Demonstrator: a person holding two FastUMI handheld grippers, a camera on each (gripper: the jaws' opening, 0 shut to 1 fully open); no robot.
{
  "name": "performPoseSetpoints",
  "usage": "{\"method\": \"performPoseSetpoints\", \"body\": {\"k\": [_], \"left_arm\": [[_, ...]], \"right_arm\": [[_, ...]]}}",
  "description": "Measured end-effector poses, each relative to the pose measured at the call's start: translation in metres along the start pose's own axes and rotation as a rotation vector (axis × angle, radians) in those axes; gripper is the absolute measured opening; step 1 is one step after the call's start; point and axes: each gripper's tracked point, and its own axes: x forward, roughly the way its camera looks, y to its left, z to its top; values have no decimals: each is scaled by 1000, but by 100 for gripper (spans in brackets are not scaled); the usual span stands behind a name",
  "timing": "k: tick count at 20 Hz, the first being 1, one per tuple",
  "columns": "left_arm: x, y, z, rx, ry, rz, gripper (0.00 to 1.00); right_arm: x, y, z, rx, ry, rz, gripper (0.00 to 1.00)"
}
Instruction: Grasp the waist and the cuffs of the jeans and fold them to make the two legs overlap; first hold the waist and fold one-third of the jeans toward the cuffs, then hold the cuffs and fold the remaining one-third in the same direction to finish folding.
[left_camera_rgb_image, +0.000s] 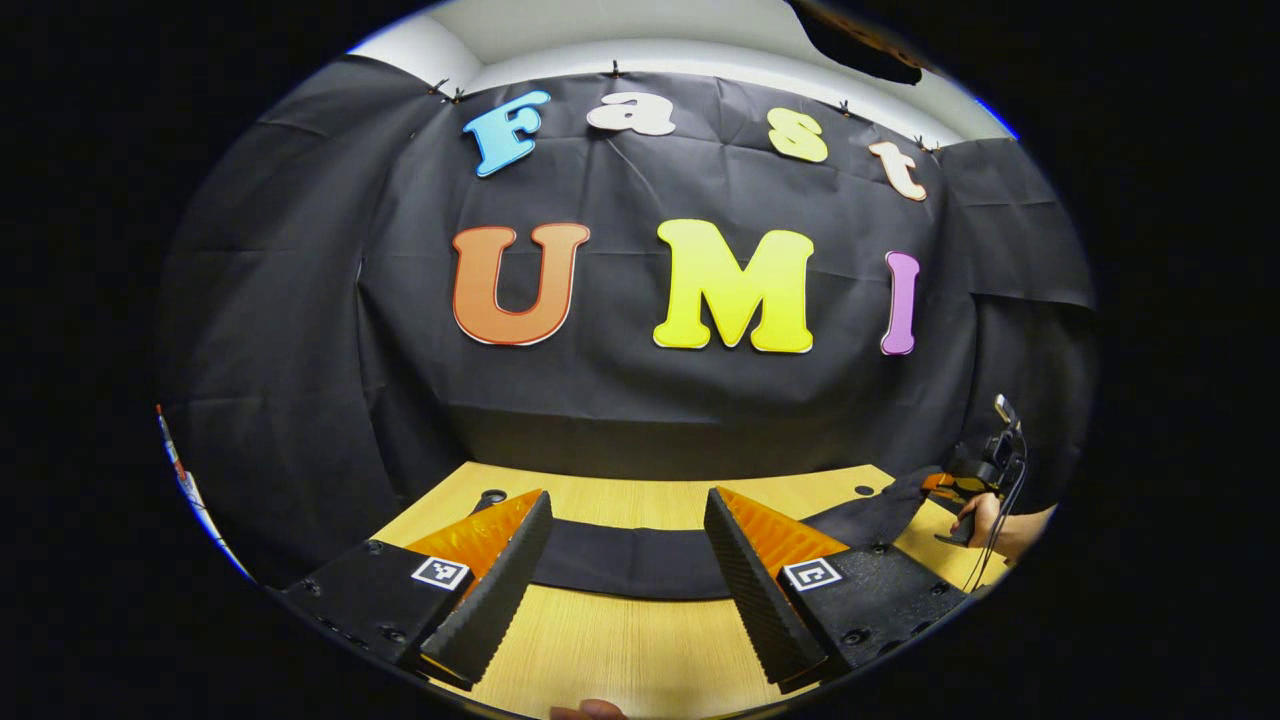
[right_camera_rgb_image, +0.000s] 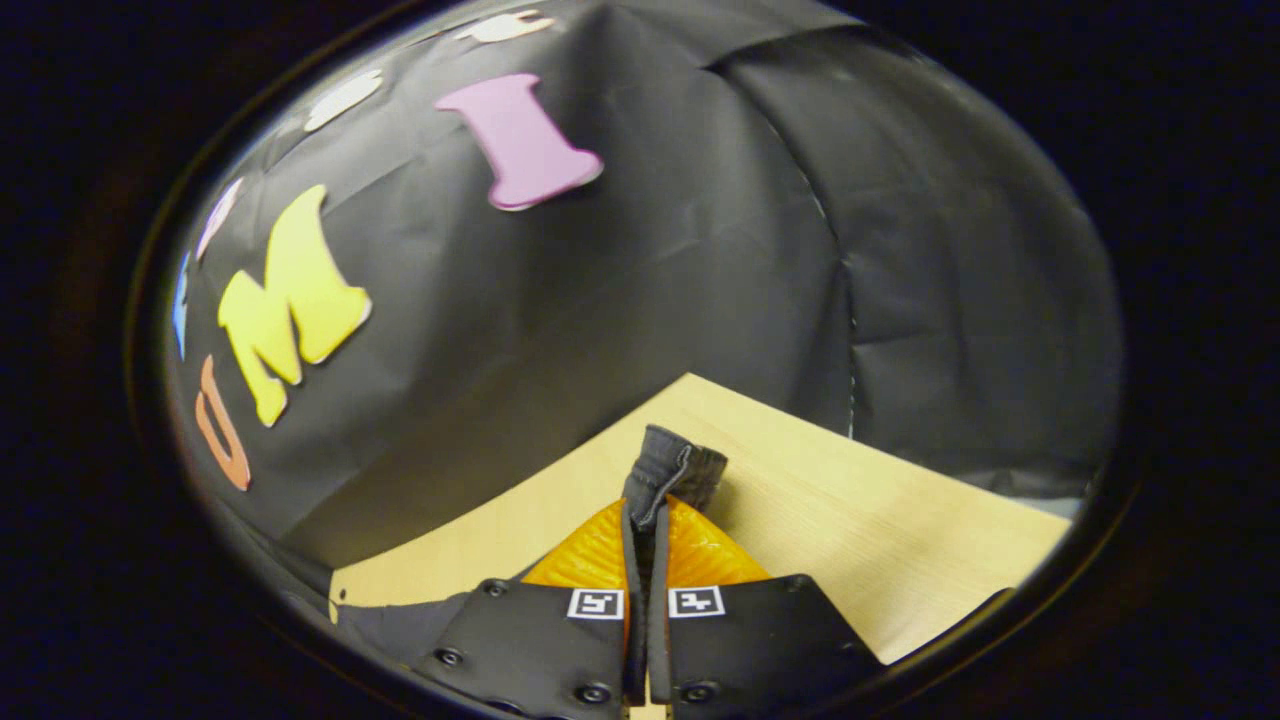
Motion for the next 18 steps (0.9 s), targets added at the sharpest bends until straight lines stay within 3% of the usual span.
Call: {"method": "performPoseSetpoints", "body": {"k": [7,12,18], "left_arm": [[-6,44,-3,-45,6,36,98],[-18,93,-9,-69,26,104,98],[-33,149,-15,-104,34,197,98]], "right_arm": [[-35,155,-6,-276,-63,188,1],[-54,271,-67,-411,-53,344,1],[-68,345,-155,-465,34,465,2]]}}
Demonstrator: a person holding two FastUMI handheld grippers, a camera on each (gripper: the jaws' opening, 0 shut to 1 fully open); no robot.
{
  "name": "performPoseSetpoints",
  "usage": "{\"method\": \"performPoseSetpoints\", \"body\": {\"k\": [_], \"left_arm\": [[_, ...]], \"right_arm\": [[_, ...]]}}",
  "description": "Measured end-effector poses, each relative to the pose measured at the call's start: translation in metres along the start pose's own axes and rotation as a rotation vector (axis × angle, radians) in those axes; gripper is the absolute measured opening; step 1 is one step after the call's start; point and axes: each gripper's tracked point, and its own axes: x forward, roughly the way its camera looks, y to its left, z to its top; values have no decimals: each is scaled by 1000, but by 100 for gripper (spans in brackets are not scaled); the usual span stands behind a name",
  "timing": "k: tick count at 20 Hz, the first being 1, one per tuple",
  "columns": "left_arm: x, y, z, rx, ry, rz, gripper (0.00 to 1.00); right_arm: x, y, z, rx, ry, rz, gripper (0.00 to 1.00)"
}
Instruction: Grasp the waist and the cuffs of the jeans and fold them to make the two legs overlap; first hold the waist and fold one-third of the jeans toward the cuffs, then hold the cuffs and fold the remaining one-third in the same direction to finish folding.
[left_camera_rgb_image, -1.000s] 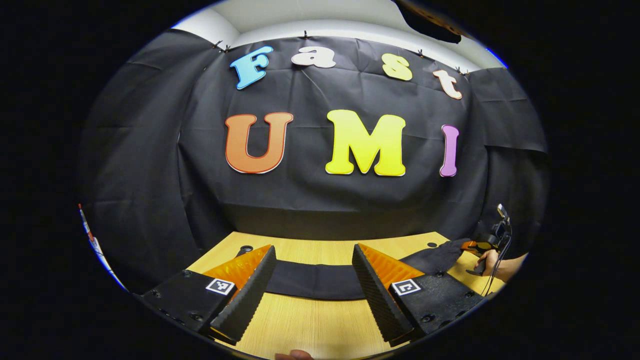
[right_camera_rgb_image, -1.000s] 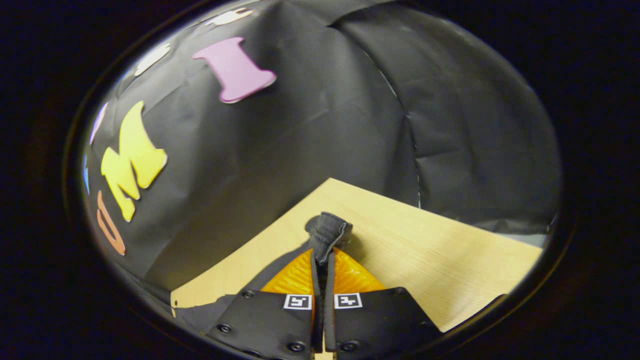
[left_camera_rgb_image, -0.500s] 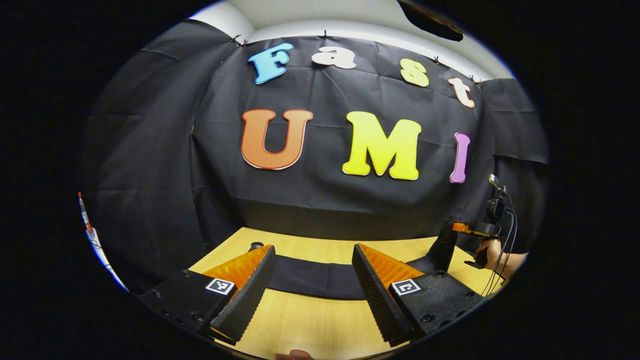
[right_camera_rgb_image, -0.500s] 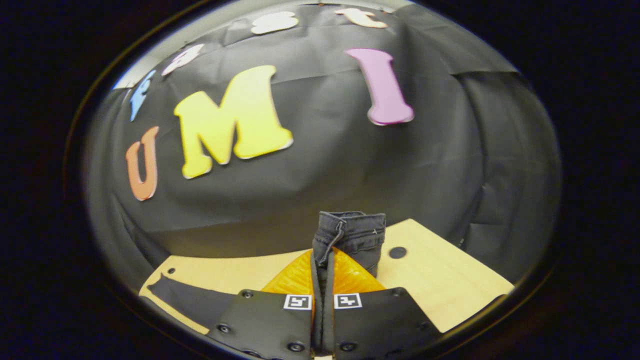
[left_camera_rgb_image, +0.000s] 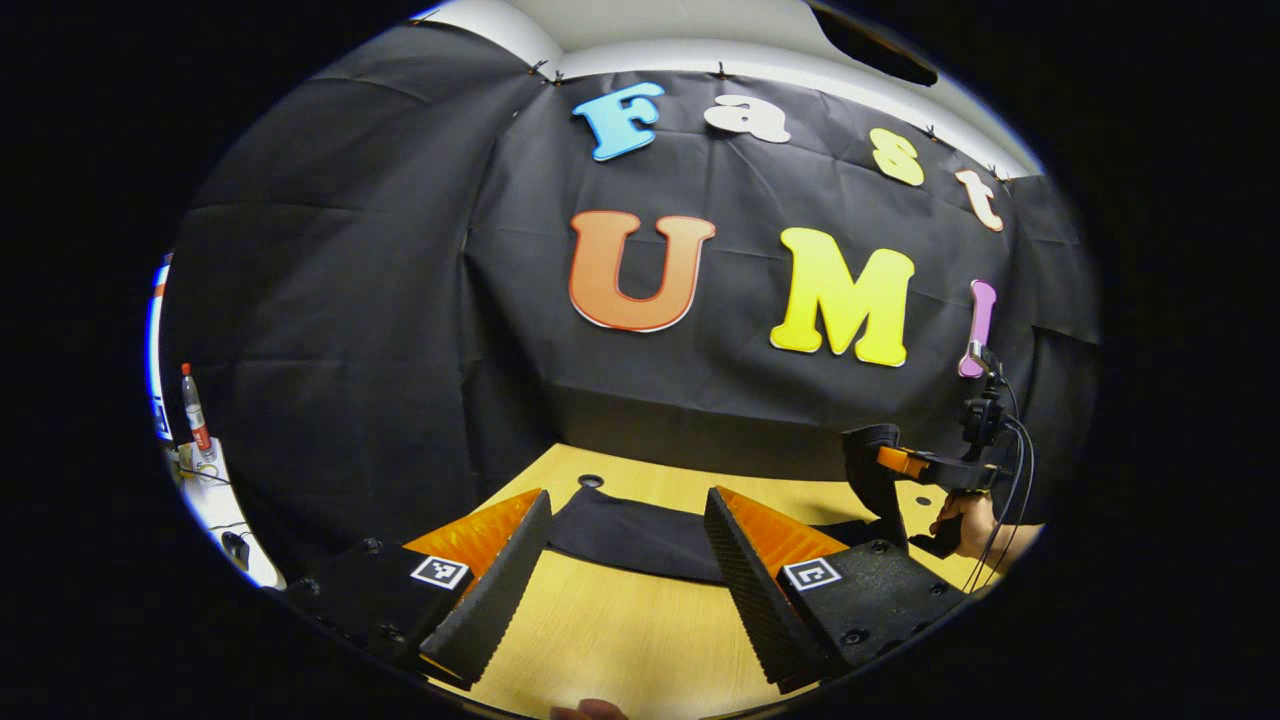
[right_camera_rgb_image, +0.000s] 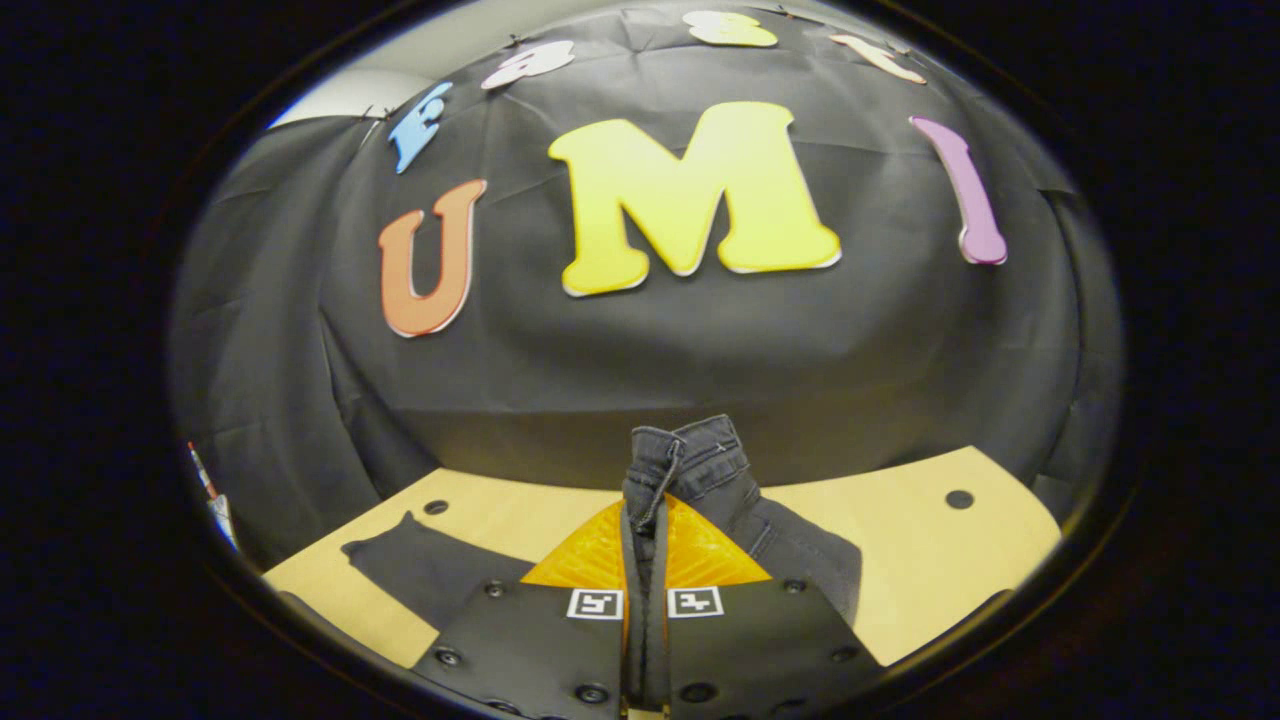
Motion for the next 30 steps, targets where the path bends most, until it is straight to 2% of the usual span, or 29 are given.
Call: {"method": "performPoseSetpoints", "body": {"k": [6,8,11,13,15,18,20,21,23,25,26,27,30], "left_arm": [[1,30,-7,-25,11,47,98],[3,35,-7,-27,7,54,98],[4,40,-7,-34,5,55,98],[7,42,-8,-38,5,55,98],[10,40,-9,-45,6,53,99],[13,37,-11,-54,17,44,98],[22,31,-19,-80,39,23,98],[32,24,-28,-111,64,-6,98],[51,5,-60,-220,190,-80,98],[70,0,-97,-406,319,-118,99],[79,7,-110,-513,367,-118,98],[92,15,-123,-612,410,-100,99],[128,47,-163,-847,497,-24,99]], "right_arm": [[23,71,-131,-81,217,61,2],[29,75,-163,-117,267,50,2],[34,80,-189,-142,317,57,0],[34,79,-185,-145,297,90,8],[29,90,-187,-112,316,140,24],[18,107,-176,-182,300,174,79],[4,112,-155,-218,253,196,82],[-5,112,-141,-226,223,204,87],[-26,105,-110,-227,170,206,87],[-50,86,-81,-229,126,185,84],[-62,75,-66,-230,108,167,84],[-75,61,-52,-226,88,145,89],[-107,18,-10,-190,32,68,86]]}}
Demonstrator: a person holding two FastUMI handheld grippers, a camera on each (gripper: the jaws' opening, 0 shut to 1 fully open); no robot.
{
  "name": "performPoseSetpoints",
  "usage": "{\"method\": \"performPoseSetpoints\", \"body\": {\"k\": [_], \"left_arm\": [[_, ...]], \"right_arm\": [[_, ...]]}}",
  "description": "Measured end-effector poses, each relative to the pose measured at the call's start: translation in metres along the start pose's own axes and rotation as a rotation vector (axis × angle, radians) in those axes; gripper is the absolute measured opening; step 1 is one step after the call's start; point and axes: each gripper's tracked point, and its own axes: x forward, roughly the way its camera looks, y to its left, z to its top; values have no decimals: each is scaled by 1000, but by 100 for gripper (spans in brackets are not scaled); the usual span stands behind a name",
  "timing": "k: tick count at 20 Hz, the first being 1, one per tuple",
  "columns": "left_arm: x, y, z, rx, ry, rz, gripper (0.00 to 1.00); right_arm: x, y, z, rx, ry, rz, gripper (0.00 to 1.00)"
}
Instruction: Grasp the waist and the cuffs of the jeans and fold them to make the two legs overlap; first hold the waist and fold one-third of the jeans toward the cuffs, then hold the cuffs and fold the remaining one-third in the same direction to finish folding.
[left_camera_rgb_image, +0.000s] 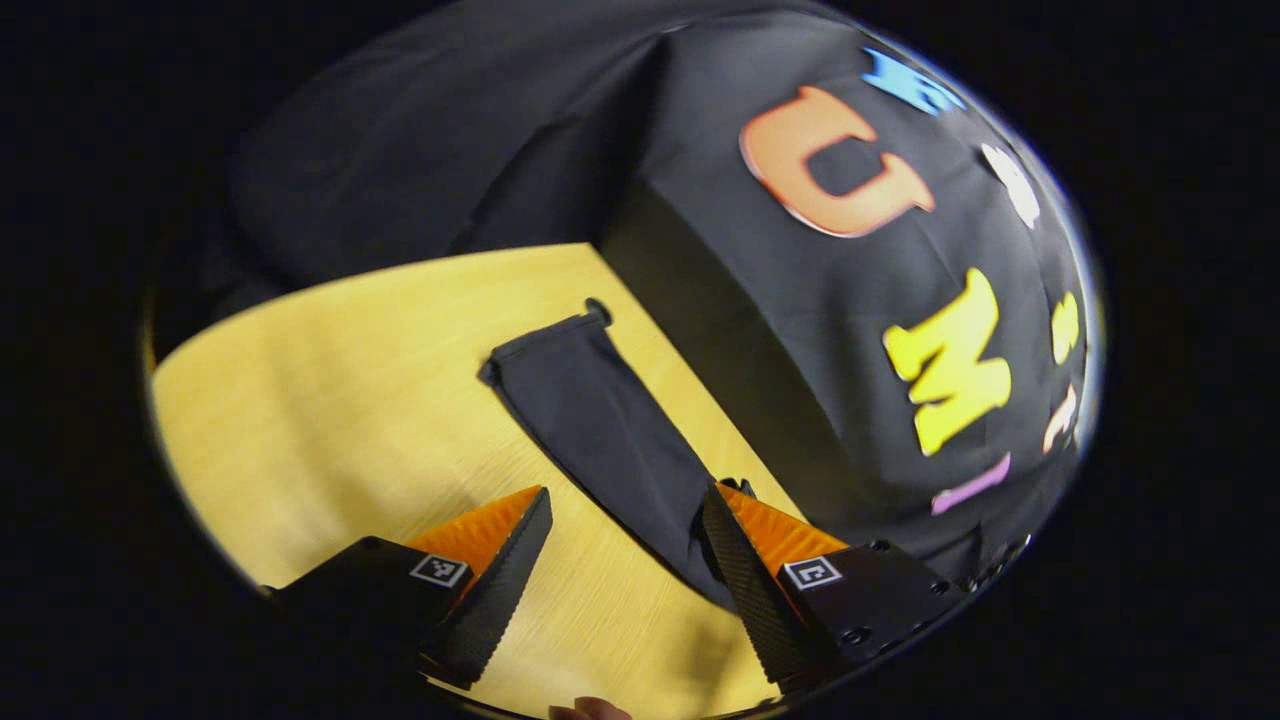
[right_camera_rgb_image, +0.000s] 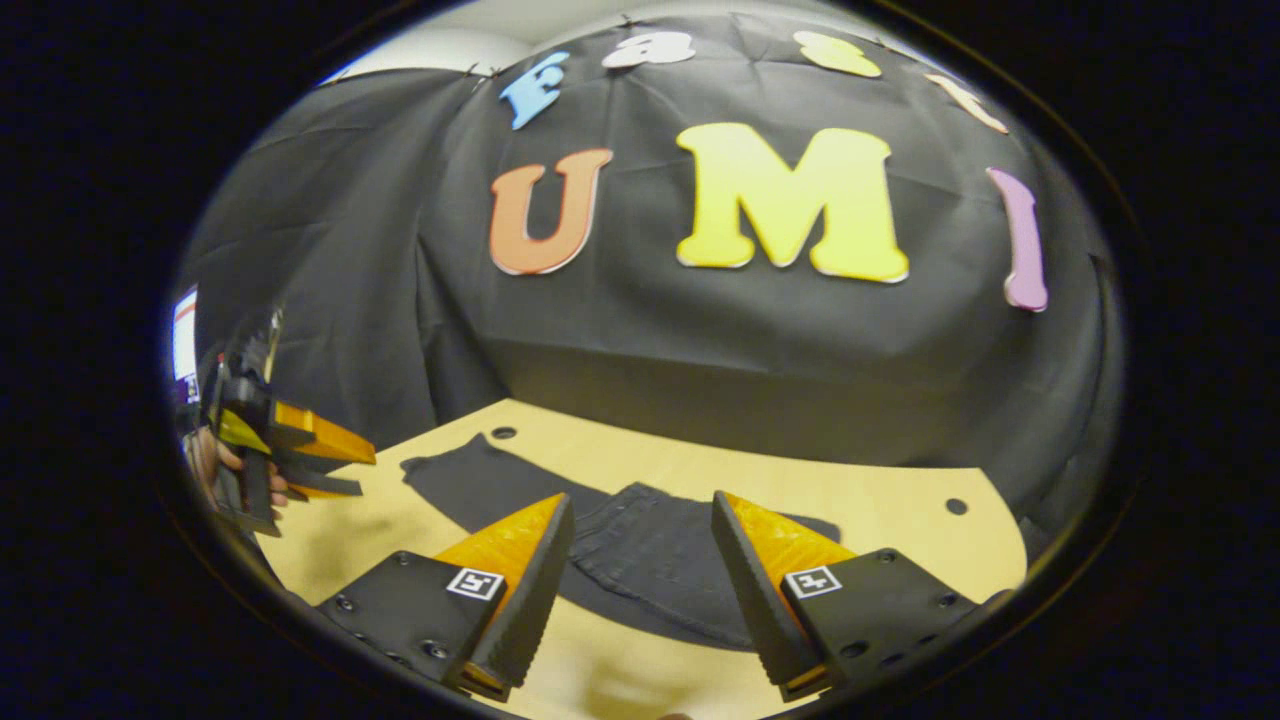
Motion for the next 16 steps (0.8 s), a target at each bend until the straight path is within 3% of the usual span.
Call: {"method": "performPoseSetpoints", "body": {"k": [2,7,12,16], "left_arm": [[18,24,10,-99,4,29,98],[48,48,43,-162,-36,68,99],[73,64,53,-231,-37,99,99],[90,63,65,-315,-53,59,96]], "right_arm": [[-22,-28,23,23,-39,-56,83],[-60,-67,61,45,-116,-139,86],[-75,-81,72,42,-138,-162,86],[-80,-89,75,42,-139,-178,84]]}}
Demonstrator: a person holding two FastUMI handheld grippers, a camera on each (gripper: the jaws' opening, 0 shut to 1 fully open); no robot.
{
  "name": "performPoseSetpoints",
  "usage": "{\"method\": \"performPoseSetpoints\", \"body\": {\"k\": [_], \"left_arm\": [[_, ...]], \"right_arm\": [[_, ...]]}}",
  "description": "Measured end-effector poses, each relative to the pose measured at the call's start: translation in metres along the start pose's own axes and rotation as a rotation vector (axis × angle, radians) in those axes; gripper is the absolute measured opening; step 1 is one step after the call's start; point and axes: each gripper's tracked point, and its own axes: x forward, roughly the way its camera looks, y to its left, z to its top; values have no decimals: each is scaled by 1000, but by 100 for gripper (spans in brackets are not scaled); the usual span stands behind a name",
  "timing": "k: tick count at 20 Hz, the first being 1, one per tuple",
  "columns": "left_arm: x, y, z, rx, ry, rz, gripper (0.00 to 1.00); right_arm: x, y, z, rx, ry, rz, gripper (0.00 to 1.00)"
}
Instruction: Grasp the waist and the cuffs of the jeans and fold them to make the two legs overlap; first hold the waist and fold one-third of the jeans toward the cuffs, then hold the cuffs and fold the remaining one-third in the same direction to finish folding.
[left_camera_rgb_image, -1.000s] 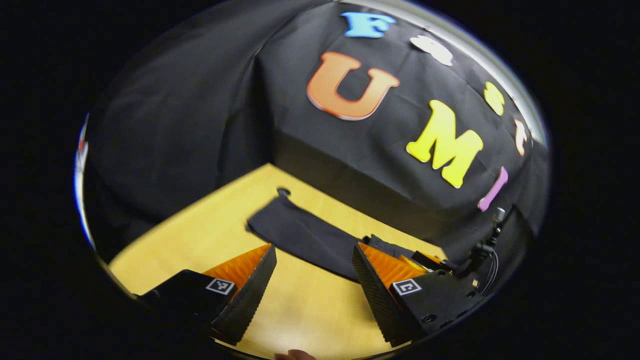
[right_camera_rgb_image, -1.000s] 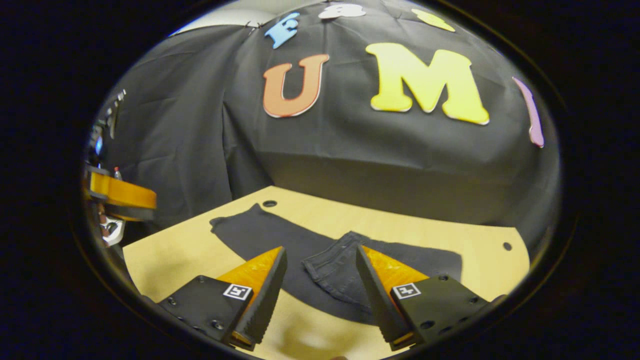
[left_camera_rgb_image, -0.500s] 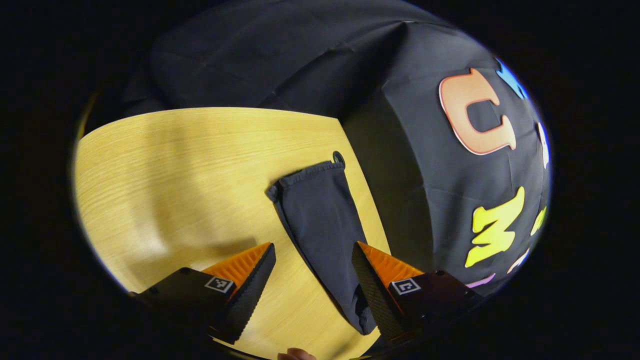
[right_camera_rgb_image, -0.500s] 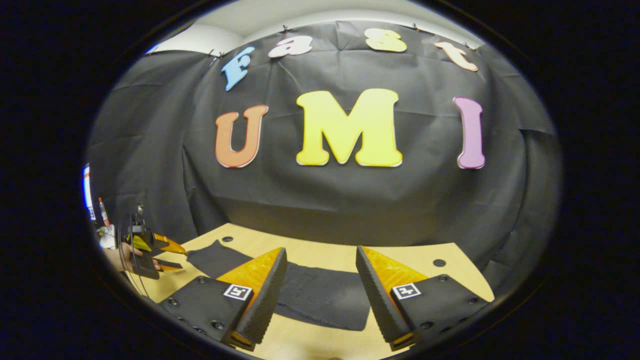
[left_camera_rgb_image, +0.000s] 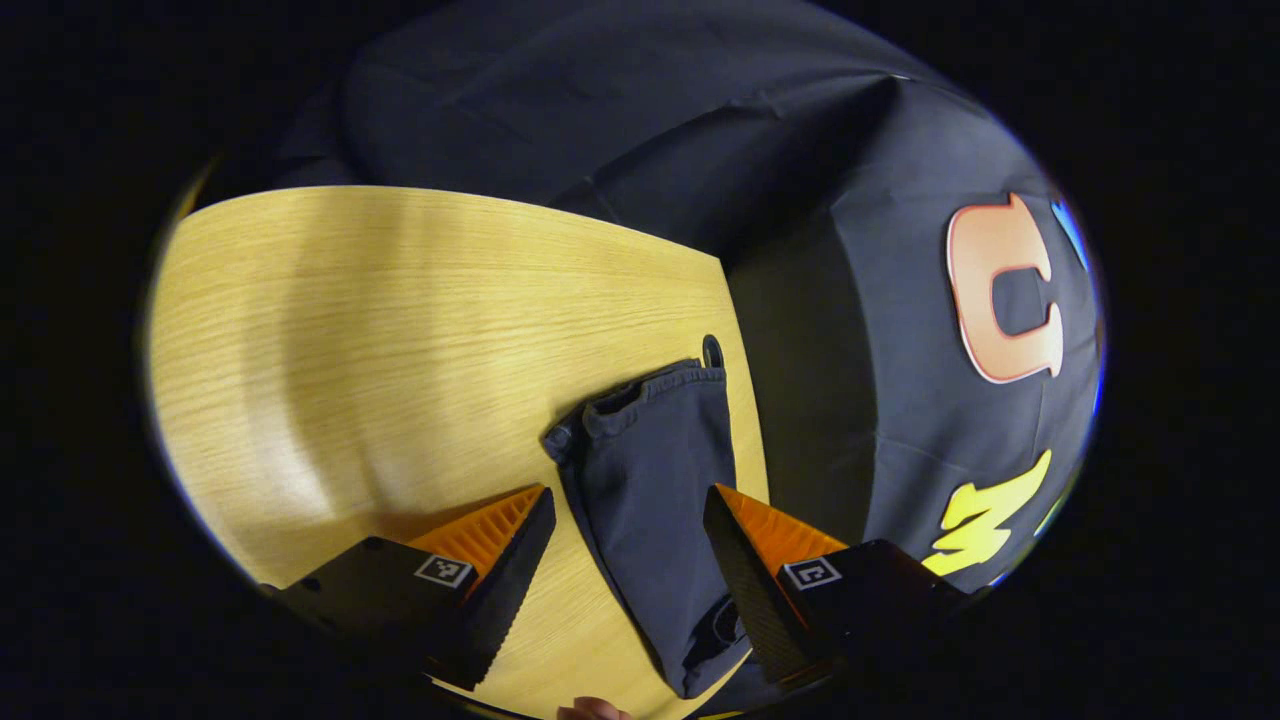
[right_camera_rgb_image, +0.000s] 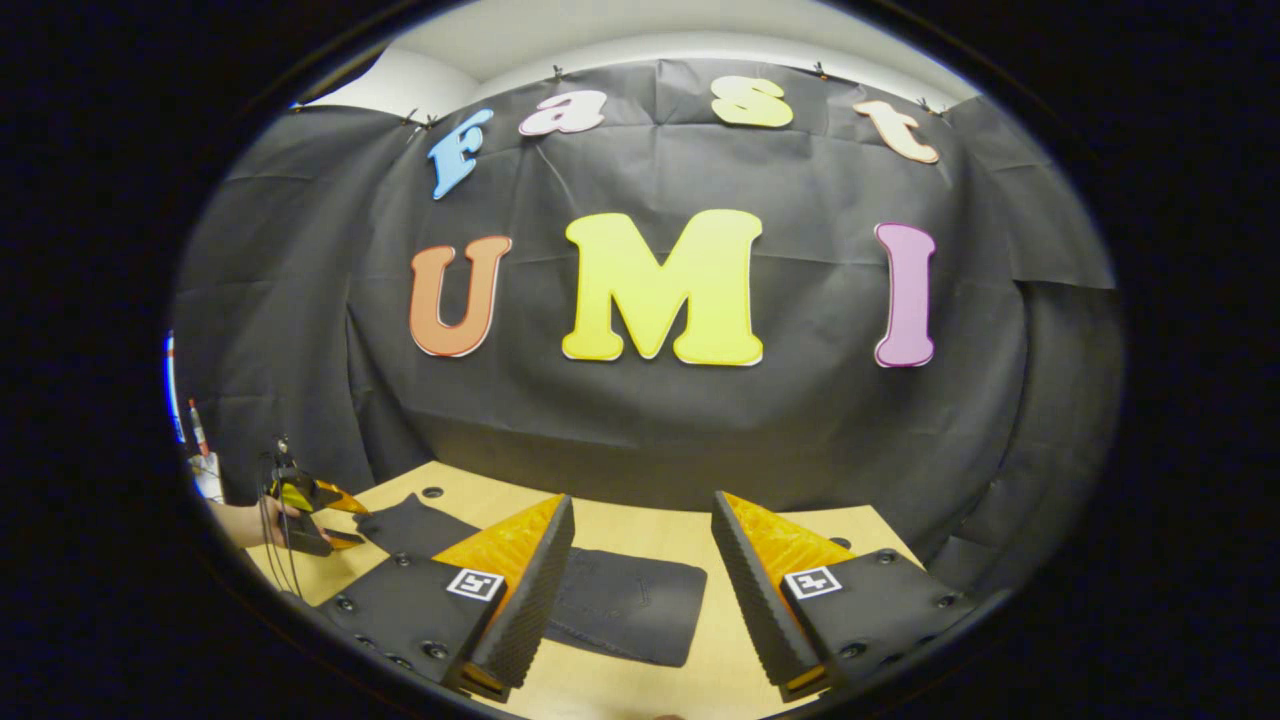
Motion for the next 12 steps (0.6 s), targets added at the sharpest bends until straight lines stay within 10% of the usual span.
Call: {"method": "performPoseSetpoints", "body": {"k": [6,11,12], "left_arm": [[21,-16,6,-54,31,-85,100],[43,-4,5,-102,22,-68,13],[42,-3,2,-97,16,-72,11]], "right_arm": [[-2,-13,0,14,11,-22,84],[-8,-25,-3,12,26,-44,86],[-10,-28,-2,9,27,-47,86]]}}
